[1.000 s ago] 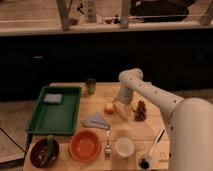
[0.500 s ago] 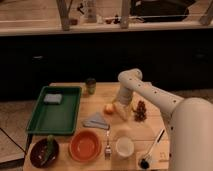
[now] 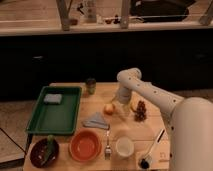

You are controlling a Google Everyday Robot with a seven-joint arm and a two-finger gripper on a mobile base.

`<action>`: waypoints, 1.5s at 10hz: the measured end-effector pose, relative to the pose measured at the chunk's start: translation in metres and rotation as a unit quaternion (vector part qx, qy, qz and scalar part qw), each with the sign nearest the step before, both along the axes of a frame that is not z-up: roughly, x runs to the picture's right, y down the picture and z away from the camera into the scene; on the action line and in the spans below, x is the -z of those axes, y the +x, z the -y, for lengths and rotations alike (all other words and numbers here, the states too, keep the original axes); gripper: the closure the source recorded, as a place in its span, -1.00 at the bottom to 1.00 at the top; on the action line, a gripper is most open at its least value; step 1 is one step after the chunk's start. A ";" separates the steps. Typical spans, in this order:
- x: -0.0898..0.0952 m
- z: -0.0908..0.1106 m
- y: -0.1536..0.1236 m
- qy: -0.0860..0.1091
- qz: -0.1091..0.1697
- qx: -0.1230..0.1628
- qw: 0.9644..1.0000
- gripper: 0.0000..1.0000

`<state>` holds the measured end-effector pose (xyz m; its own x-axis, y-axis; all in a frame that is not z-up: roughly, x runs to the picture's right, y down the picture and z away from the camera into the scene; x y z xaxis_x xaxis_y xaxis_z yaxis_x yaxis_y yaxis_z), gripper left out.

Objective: Place apple in red bowl

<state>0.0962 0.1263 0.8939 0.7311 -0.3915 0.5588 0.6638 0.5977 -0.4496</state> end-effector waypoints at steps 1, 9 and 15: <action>0.001 0.002 -0.003 0.003 0.003 0.002 1.000 -0.60; 0.012 0.005 -0.038 0.015 0.050 0.042 0.998 -0.58; 0.020 0.004 -0.050 0.022 0.074 0.067 0.995 0.56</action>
<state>0.0458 0.1224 0.8735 0.5824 -0.5062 0.6360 0.7953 0.5168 -0.3169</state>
